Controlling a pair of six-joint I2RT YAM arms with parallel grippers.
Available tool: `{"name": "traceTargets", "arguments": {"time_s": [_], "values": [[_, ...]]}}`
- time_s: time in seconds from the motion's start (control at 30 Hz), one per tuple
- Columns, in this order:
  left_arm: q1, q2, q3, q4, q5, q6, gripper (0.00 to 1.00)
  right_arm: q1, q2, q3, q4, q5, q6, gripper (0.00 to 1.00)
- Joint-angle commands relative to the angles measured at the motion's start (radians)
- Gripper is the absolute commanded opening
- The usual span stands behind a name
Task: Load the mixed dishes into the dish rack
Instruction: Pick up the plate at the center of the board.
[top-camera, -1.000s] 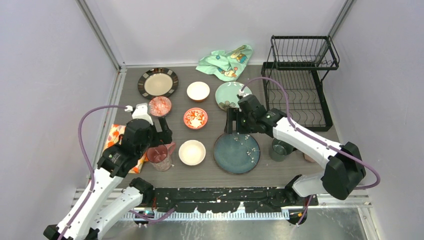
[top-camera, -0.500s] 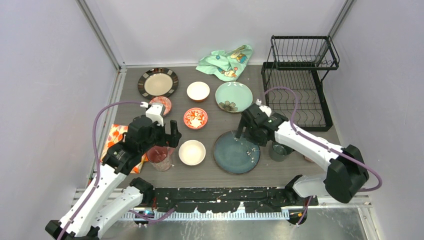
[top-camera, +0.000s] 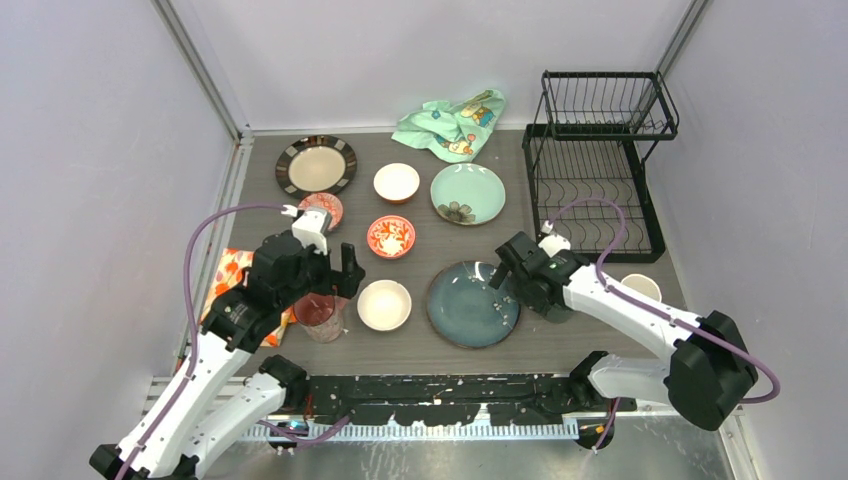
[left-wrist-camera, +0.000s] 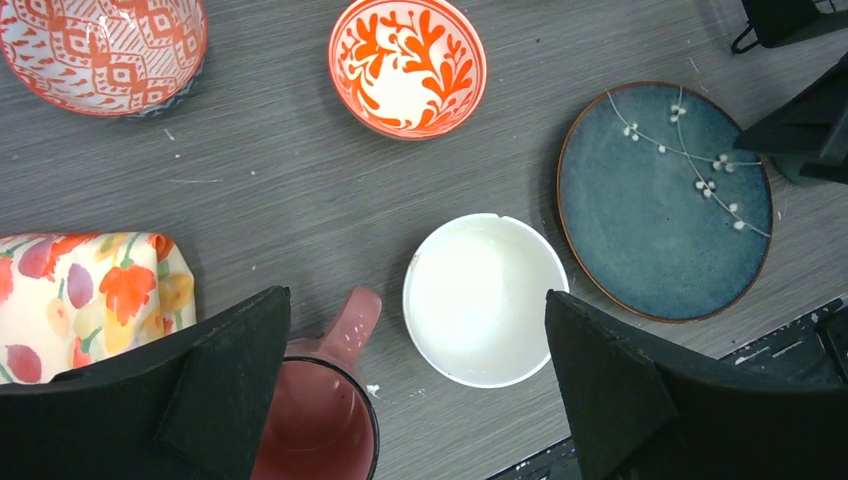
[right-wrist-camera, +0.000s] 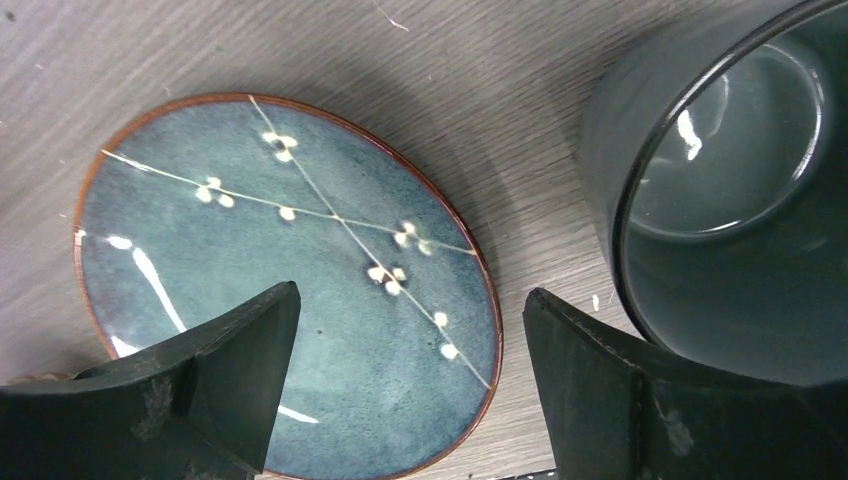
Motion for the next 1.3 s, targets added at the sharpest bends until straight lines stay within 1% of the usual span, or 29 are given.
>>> {"name": "traceTargets", "arguments": {"time_s": [0.0, 0.27, 0.5, 0.67, 0.73, 0.93, 1.07, 1.2, 1.27], "values": [[-0.002, -0.011, -0.004, 0.036, 0.05, 0.01, 1.0, -0.002, 0.007, -0.046, 0.109, -0.023, -0.075, 0.87], [-0.002, 0.023, 0.009, 0.052, 0.075, -0.014, 0.98, -0.003, 0.0, -0.118, 0.25, -0.1, -0.139, 0.87], [-0.002, 0.113, 0.078, -0.032, 0.056, -0.044, 0.94, -0.003, -0.04, -0.174, 0.353, -0.156, -0.179, 0.87], [-0.002, 0.164, 0.101, -0.079, 0.036, -0.034, 0.93, -0.003, -0.032, -0.152, 0.426, -0.226, -0.264, 0.87], [-0.002, 0.169, 0.095, -0.082, -0.001, -0.026, 0.93, -0.003, -0.026, -0.145, 0.459, -0.261, -0.294, 0.87], [-0.002, 0.176, 0.087, -0.074, -0.008, -0.028, 0.93, -0.003, -0.009, -0.174, 0.619, -0.409, -0.356, 0.83], [-0.002, 0.178, 0.087, -0.073, -0.007, -0.028, 0.93, -0.006, 0.01, -0.159, 0.617, -0.422, -0.423, 0.8], [-0.002, 0.173, 0.085, -0.073, -0.002, -0.028, 0.93, -0.08, 0.048, -0.15, 0.619, -0.494, -0.477, 0.78], [-0.002, 0.167, 0.084, -0.071, 0.0, -0.026, 0.93, -0.153, 0.063, -0.159, 0.65, -0.584, -0.482, 0.77]]}}
